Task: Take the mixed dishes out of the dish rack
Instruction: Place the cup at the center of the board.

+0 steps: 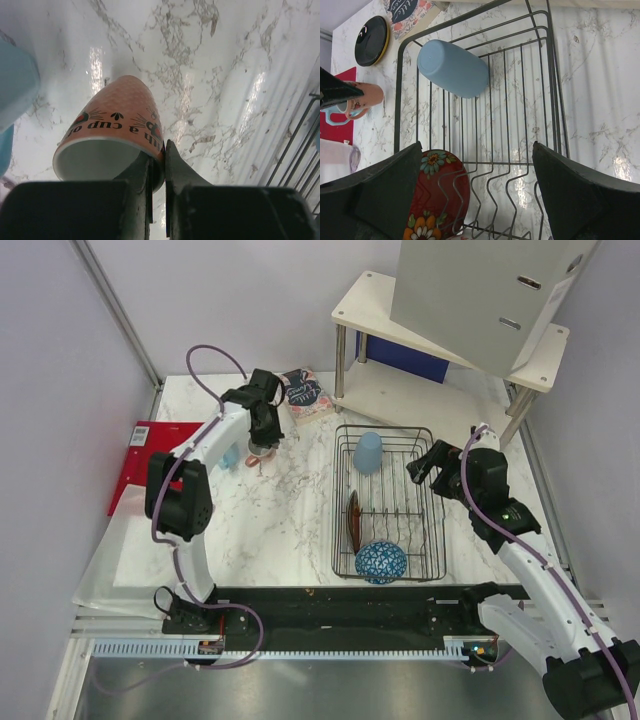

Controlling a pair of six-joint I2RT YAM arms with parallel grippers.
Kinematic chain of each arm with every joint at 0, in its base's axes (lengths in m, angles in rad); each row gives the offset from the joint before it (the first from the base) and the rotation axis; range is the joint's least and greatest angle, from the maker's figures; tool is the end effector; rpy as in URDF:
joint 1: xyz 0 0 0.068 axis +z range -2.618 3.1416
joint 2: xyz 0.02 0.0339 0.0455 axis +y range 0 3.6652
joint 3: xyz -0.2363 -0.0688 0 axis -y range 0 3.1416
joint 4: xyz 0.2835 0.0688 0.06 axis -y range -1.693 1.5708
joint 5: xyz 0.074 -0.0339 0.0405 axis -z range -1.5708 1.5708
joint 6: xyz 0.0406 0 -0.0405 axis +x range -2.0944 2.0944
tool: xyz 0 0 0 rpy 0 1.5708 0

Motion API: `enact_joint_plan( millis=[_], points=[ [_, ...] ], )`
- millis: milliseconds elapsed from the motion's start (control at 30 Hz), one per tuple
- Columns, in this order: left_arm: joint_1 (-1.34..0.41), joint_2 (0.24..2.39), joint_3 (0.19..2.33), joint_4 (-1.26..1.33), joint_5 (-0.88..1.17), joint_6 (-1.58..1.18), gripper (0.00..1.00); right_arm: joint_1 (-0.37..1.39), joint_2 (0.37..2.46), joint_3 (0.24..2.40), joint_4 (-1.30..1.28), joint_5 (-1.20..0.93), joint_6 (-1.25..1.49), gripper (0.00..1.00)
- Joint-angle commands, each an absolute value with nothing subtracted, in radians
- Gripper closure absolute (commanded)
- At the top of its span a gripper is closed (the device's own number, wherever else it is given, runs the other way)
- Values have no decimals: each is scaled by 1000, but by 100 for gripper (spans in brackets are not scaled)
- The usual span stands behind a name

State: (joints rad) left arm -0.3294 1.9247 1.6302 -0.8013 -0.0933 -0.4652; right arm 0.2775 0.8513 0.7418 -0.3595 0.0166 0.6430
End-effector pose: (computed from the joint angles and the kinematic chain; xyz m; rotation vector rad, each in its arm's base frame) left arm 0.4203 -0.1397 0.2085 -0.2109 2.6569 -0.1349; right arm 0.2453 0.0692 0.2681 0.3896 2.0493 0.5537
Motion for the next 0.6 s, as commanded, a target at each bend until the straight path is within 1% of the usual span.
enact_joint_plan(
  millis=[0, 200, 567],
  points=[
    [-331, 2009, 1794, -917, -184, -457, 98, 278, 854, 736, -341, 15, 627, 2],
    [-327, 2104, 1919, -1048, -221, -489, 98, 279, 861, 733, -341, 21, 618, 2],
    [-267, 2167, 1968, -1094, -152, -512, 98, 279, 870, 730, -341, 12, 623, 2]
  ],
)
